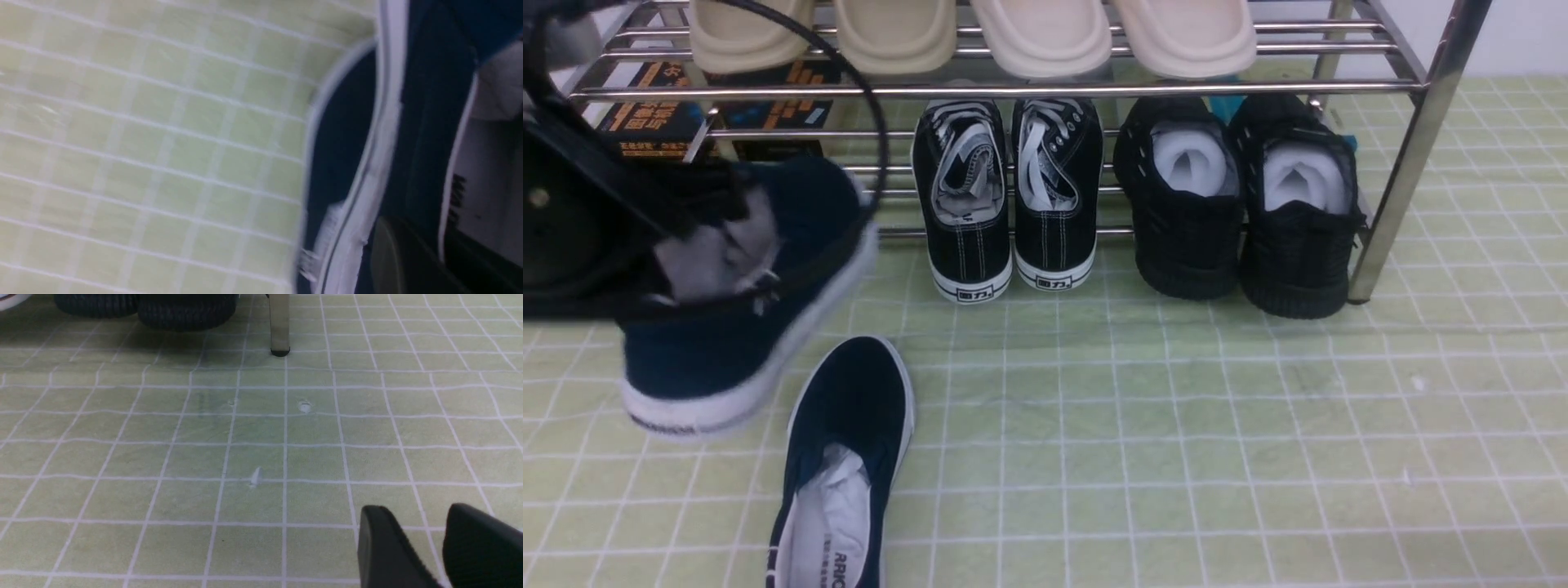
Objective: Take the shoes off the shelf with your hand from the green coffee tablecloth.
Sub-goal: 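Set the held shoe down on the floor in front of the rack with the left gripper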
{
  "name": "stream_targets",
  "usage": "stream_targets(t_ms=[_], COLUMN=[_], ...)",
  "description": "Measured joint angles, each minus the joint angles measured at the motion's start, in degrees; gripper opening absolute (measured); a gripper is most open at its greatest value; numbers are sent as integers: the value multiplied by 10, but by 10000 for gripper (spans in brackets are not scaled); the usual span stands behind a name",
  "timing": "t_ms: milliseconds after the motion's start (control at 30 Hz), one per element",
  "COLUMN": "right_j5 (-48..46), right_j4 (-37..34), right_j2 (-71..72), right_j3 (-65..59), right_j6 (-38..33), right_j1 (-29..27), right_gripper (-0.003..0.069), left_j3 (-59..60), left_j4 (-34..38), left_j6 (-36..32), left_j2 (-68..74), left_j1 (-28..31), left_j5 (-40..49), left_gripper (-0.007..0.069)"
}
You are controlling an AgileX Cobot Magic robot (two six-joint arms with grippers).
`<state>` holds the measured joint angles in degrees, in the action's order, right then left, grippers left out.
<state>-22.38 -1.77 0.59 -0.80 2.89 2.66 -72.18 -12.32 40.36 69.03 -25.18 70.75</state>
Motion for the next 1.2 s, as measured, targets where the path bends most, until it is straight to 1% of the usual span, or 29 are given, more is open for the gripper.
stream_targets(t_ms=[33, 100, 133, 200, 233, 267, 333, 367, 400, 533, 667, 767, 867, 1200], right_j5=[0, 0, 0, 0, 0, 0, 0, 0, 0, 0, 0, 0, 0, 0], right_j4=[0, 0, 0, 0, 0, 0, 0, 0, 0, 0, 0, 0, 0, 0], right_j2=[0, 0, 0, 0, 0, 0, 0, 0, 0, 0, 0, 0, 0, 0], right_j3=[0, 0, 0, 0, 0, 0, 0, 0, 0, 0, 0, 0, 0, 0], right_j6=[0, 0, 0, 0, 0, 0, 0, 0, 0, 0, 0, 0, 0, 0], right_j1=[0, 0, 0, 0, 0, 0, 0, 0, 0, 0, 0, 0, 0, 0], right_gripper=[243, 243, 243, 243, 243, 243, 243, 243, 243, 243, 243, 243, 243, 243], left_j3=[15, 34, 52, 81, 86, 107, 127, 127, 138, 153, 167, 187, 191, 192], left_j4=[-3, -8, -15, -27, -30, -43, -63, -63, -77, -113, -121, -119, -119, -109], left_j6=[36, 78, 119, 171, 182, 228, 286, 286, 318, 376, 389, 412, 421, 421], left_j2=[-7, -12, -14, -15, -15, -15, -15, -15, -15, -15, -15, -9, 9, 89], left_j1=[-29, -71, -112, -161, -171, -207, -245, -248, -262, -282, -283, -283, -283, -286], left_j5=[0, 0, 0, 0, 0, -5, -21, -21, -34, -73, -101, -136, -142, -152], left_gripper=[29, 29, 29, 29, 29, 29, 29, 29, 29, 29, 29, 29, 30, 34])
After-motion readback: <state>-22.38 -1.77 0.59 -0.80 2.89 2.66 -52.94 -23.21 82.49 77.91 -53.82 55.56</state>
